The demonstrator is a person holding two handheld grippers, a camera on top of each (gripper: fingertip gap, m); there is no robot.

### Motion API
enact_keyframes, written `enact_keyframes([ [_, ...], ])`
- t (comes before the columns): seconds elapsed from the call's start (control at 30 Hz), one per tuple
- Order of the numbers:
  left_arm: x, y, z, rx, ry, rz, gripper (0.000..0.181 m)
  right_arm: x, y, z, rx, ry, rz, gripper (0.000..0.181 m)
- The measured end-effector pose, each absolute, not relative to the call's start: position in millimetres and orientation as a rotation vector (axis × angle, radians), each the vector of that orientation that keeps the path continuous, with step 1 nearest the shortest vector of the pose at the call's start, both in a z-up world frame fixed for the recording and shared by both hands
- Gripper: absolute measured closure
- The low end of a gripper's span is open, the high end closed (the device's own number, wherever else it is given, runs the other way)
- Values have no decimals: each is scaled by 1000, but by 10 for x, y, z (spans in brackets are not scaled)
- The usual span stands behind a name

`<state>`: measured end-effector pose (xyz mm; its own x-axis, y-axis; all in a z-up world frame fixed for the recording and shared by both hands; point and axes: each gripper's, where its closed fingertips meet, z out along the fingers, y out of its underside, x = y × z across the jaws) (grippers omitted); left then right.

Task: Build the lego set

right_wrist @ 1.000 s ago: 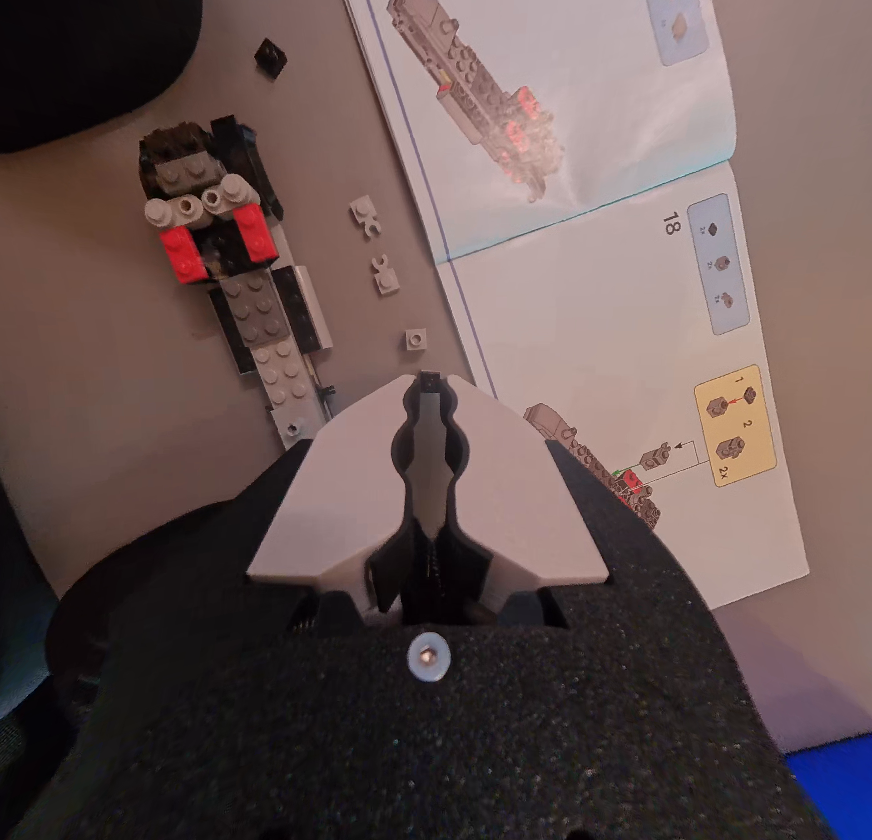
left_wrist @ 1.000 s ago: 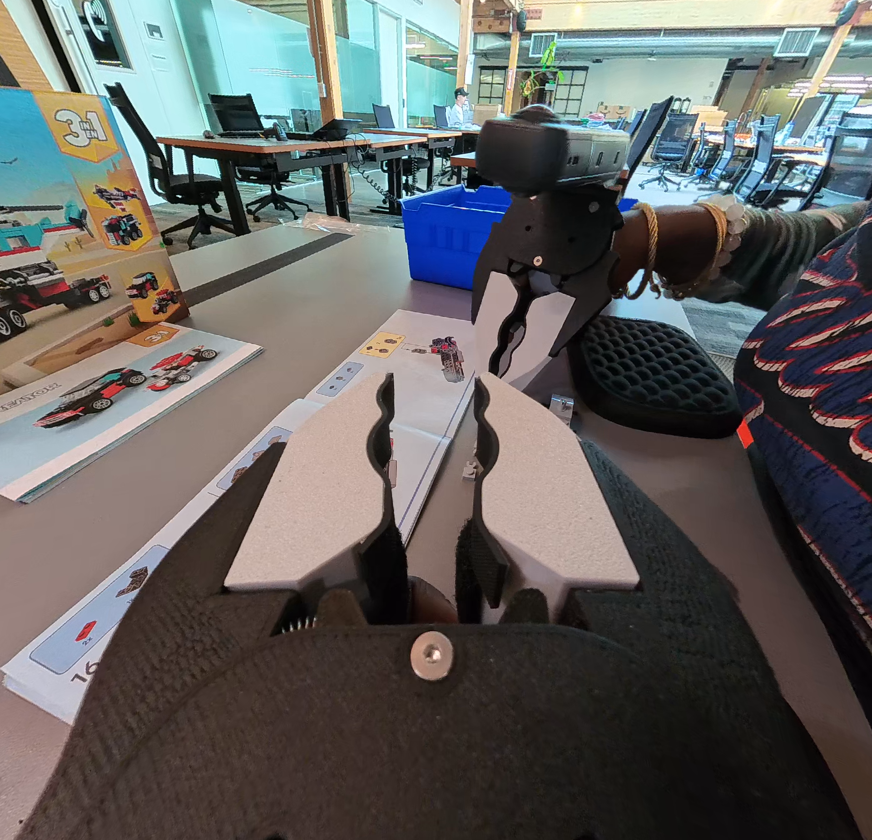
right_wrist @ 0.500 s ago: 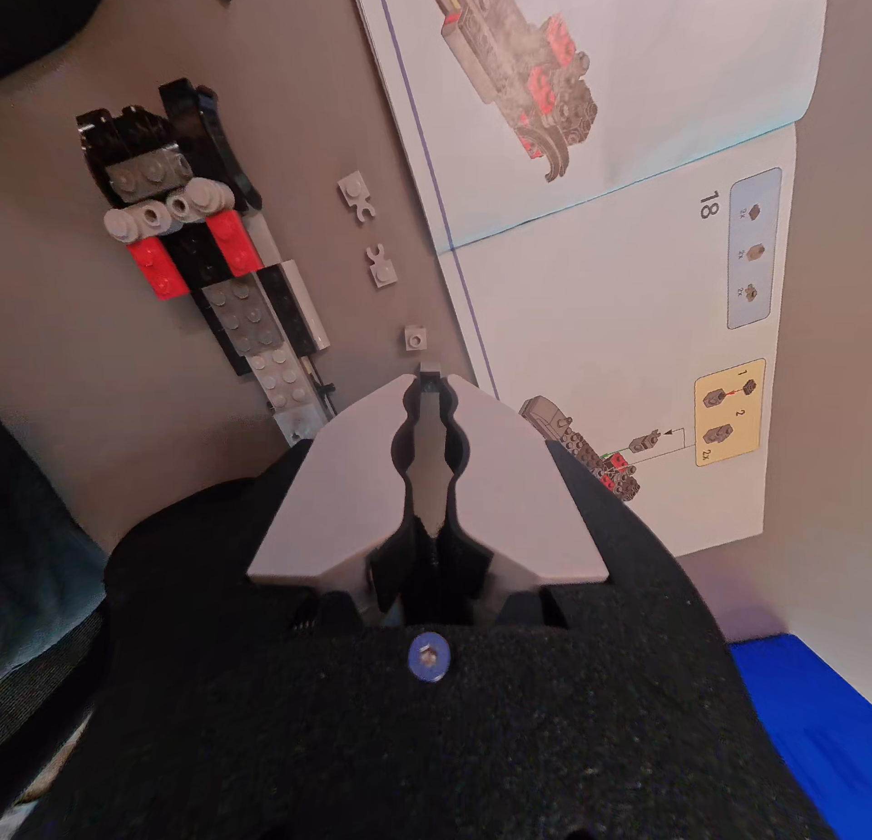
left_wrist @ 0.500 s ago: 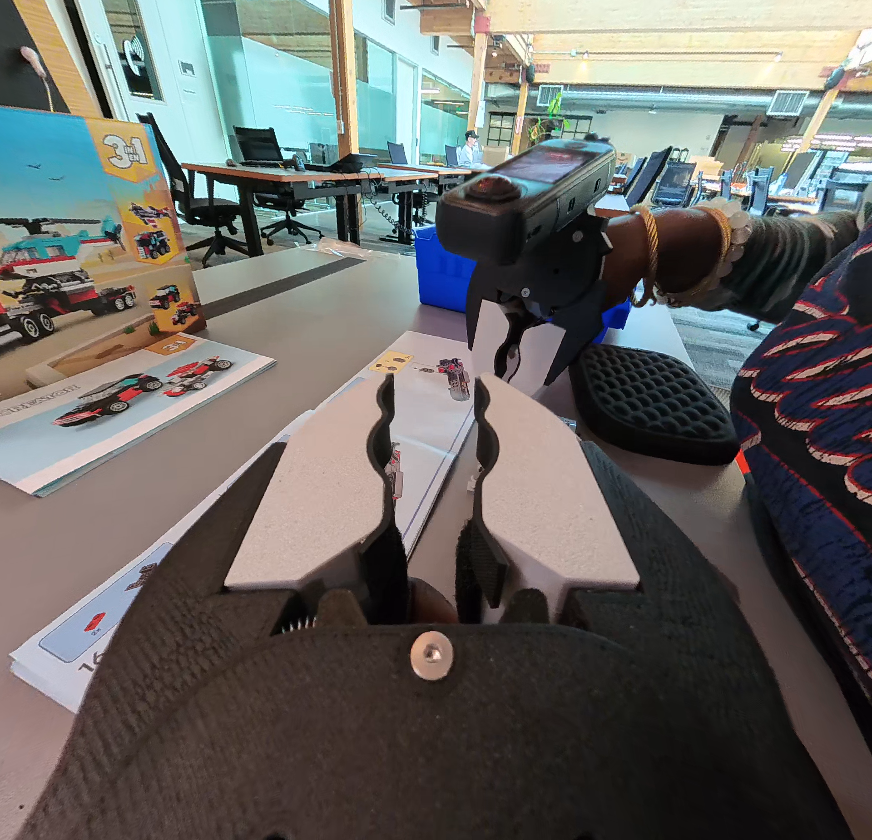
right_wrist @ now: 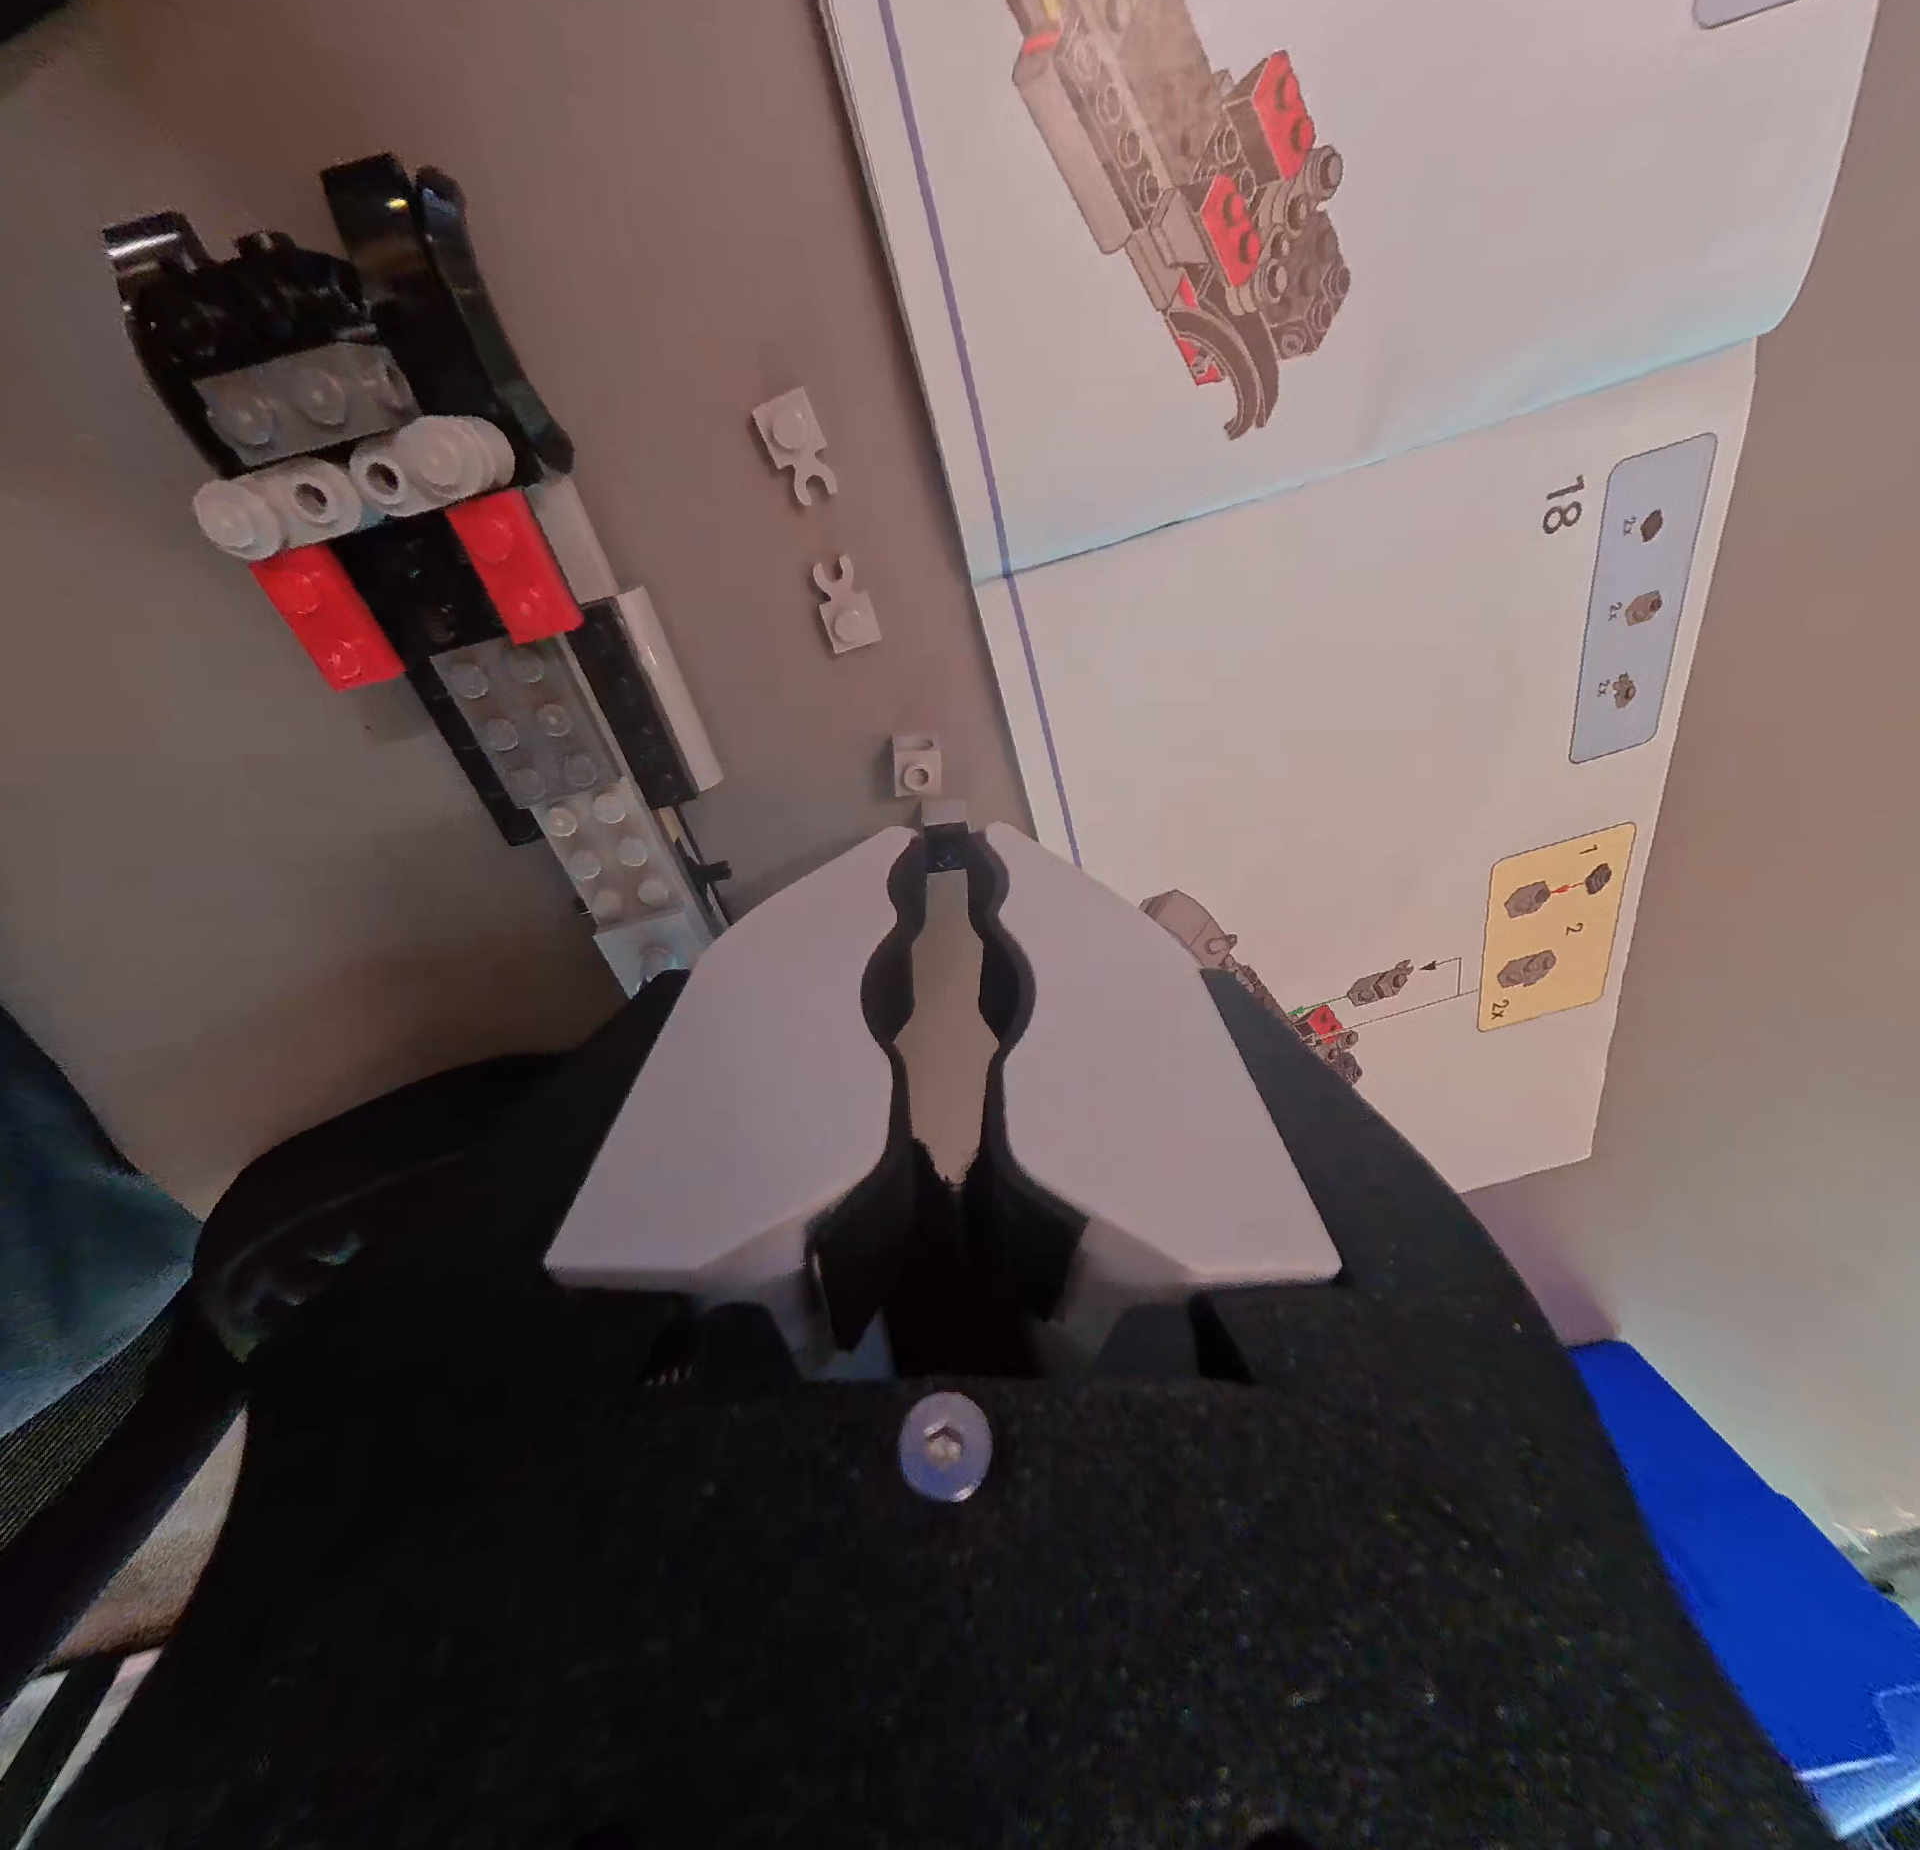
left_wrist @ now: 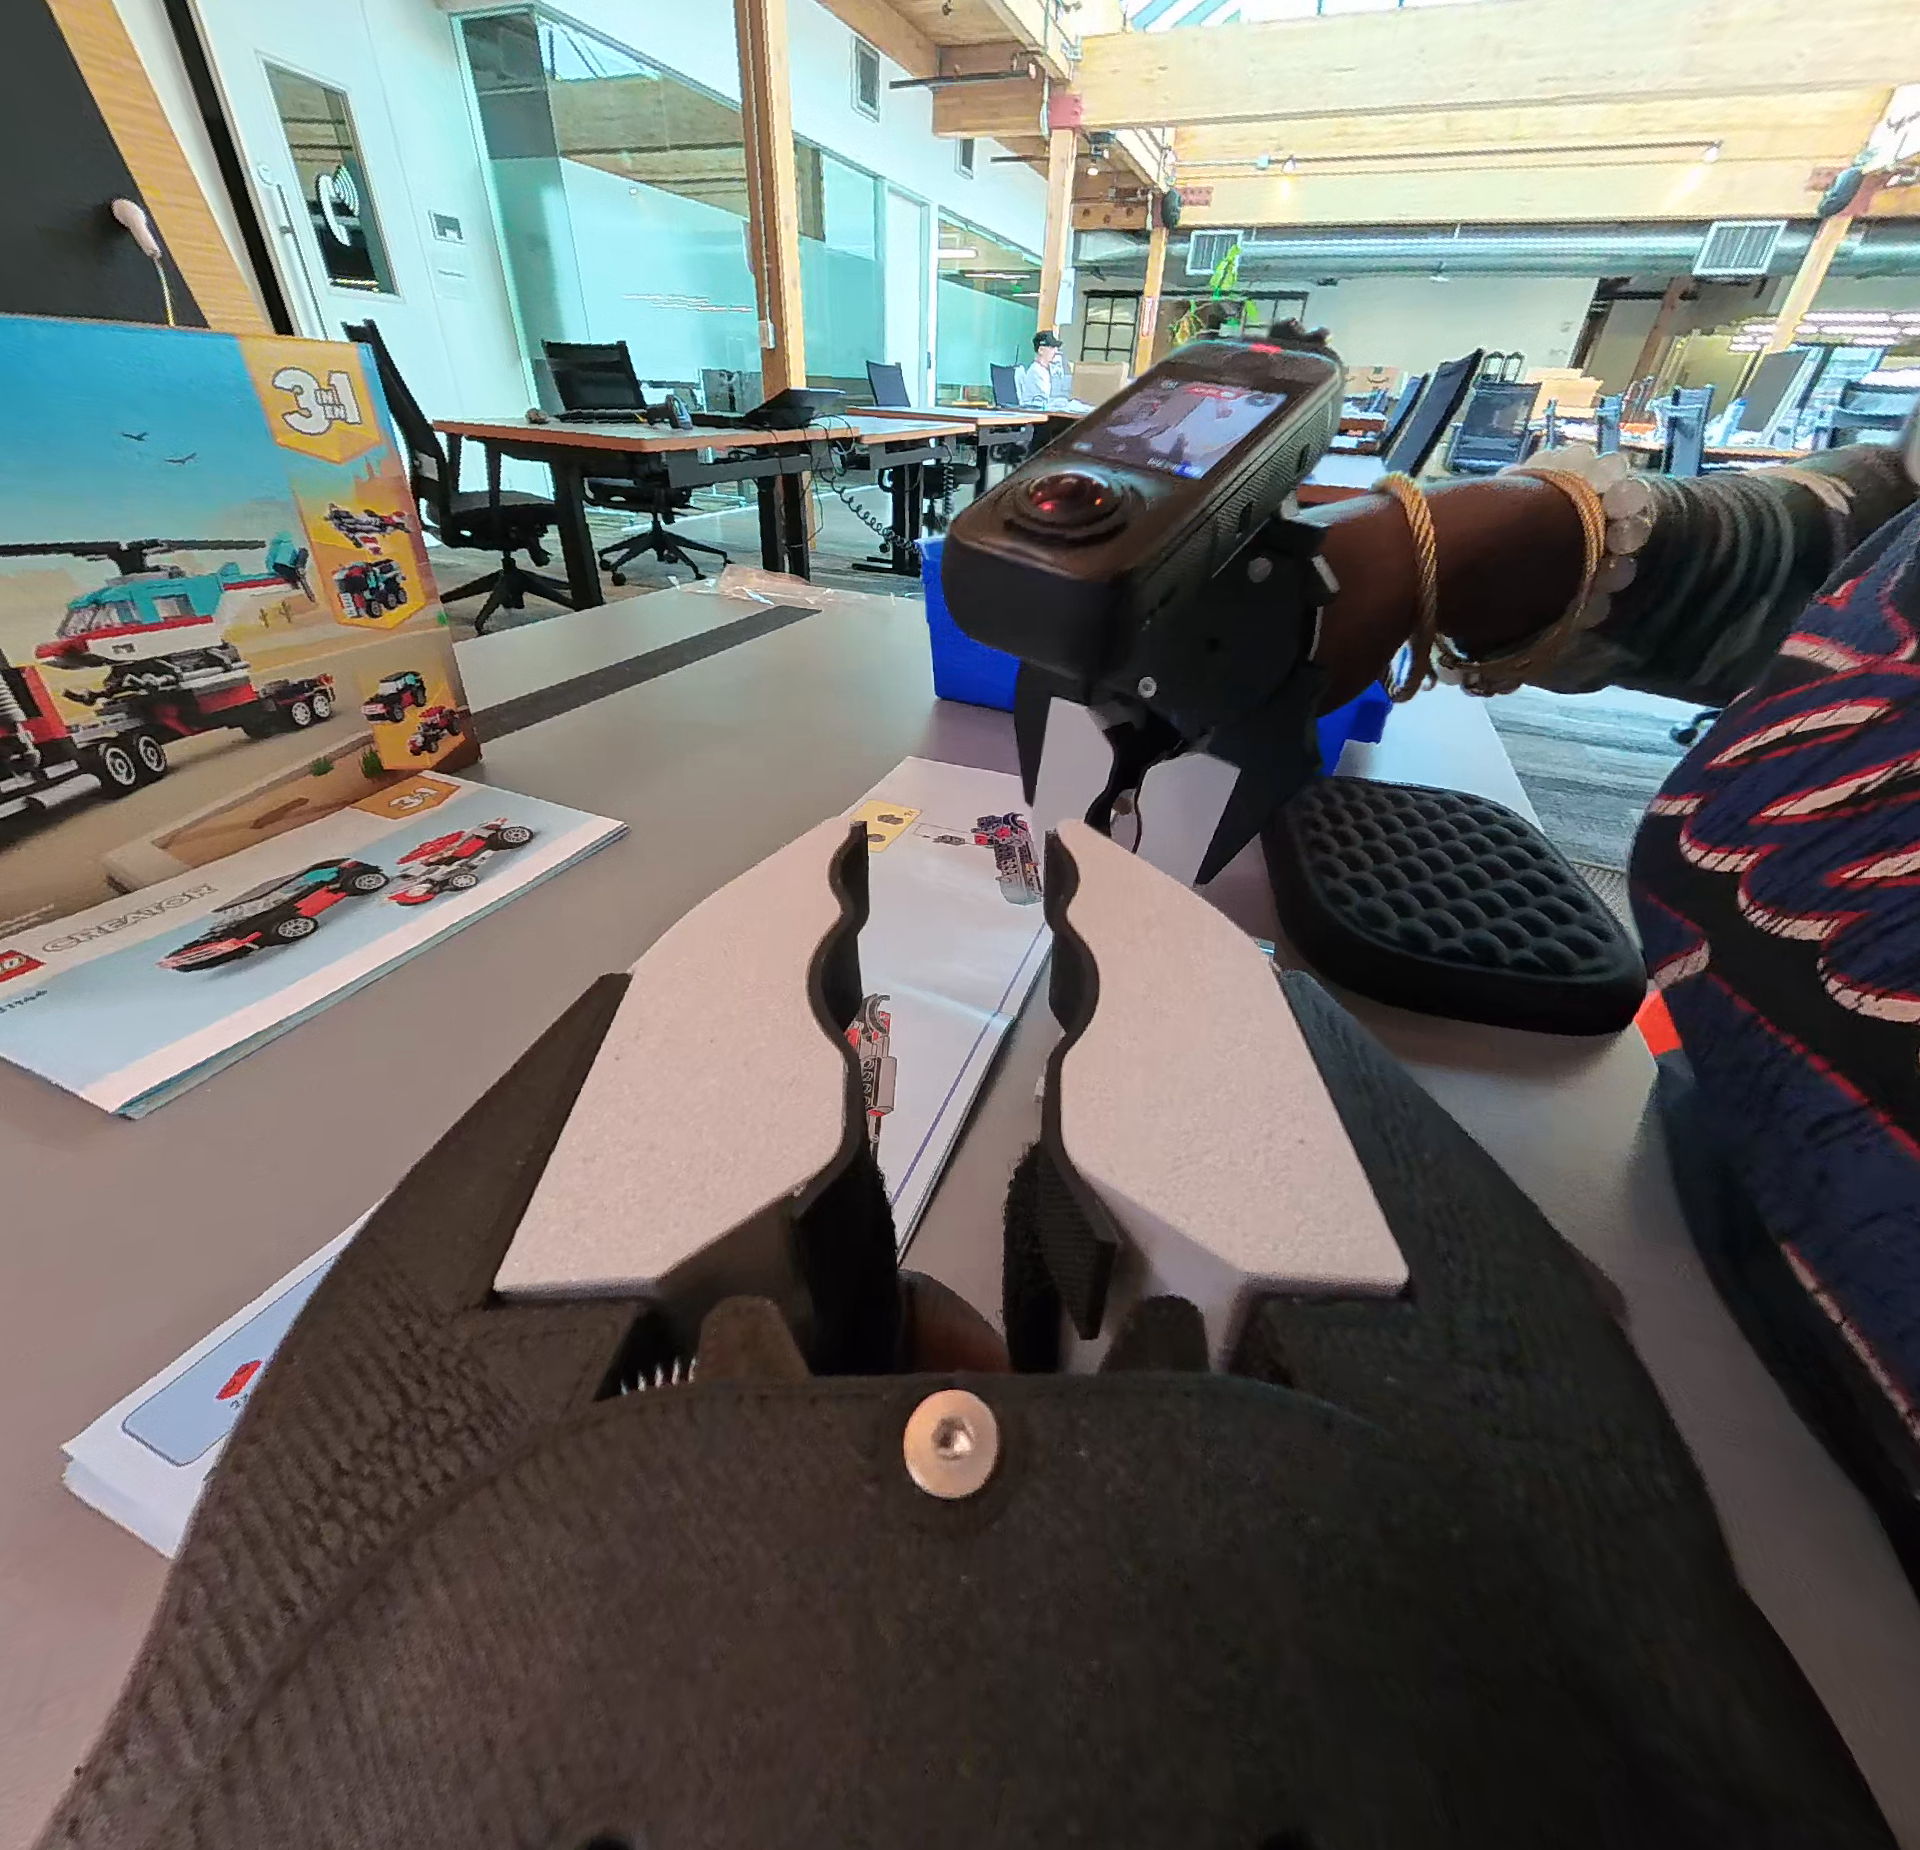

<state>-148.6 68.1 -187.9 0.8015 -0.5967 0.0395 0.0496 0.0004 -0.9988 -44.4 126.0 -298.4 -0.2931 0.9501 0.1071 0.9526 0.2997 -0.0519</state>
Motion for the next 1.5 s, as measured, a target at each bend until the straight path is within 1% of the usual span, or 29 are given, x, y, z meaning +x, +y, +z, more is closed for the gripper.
enact_keyframes([
  [0.13, -1486, 680, -1874, -1488, 474, -515, 149, -456, 1256, -2949, -1719, -2413, 168, 173],
  [0.2, -1502, 680, -1854, -1468, 476, -483, 149, -515, 1313, -2773, -1690, -2276, 370, 173],
  [0.27, -1491, 677, -1824, -1432, 503, -430, 148, -633, 1290, -2447, -1678, -2047, 777, 173],
  [0.33, -1405, 675, -1781, -1384, 566, -369, 147, -705, 1226, -2082, -1692, -1764, 1288, 174],
  [0.4, -1241, 676, -1711, -1315, 644, -307, 147, -683, 1144, -1852, -1675, -1579, 1686, 174],
  [0.57, -837, 791, -1682, -1245, 816, -67, 147, -631, 971, -1724, -1634, -1417, 2070, 173],
  [0.67, -695, 886, -1740, -1253, 862, 14, 150, -612, 905, -1695, -1623, -1384, 2165, 173],
  [0.87, -580, 957, -1808, -1270, 915, 75, 172, -584, 860, -1738, -1643, -1360, 2229, 174],
  [1.33, -596, 924, -1893, -1171, 1164, 278, 173, -584, 805, -1798, -1733, -1306, 2350, 174],
  [1.5, -631, 938, -1913, -1128, 1239, 456, 173, -609, 816, -1820, -1763, -1260, 2381, 174],
])
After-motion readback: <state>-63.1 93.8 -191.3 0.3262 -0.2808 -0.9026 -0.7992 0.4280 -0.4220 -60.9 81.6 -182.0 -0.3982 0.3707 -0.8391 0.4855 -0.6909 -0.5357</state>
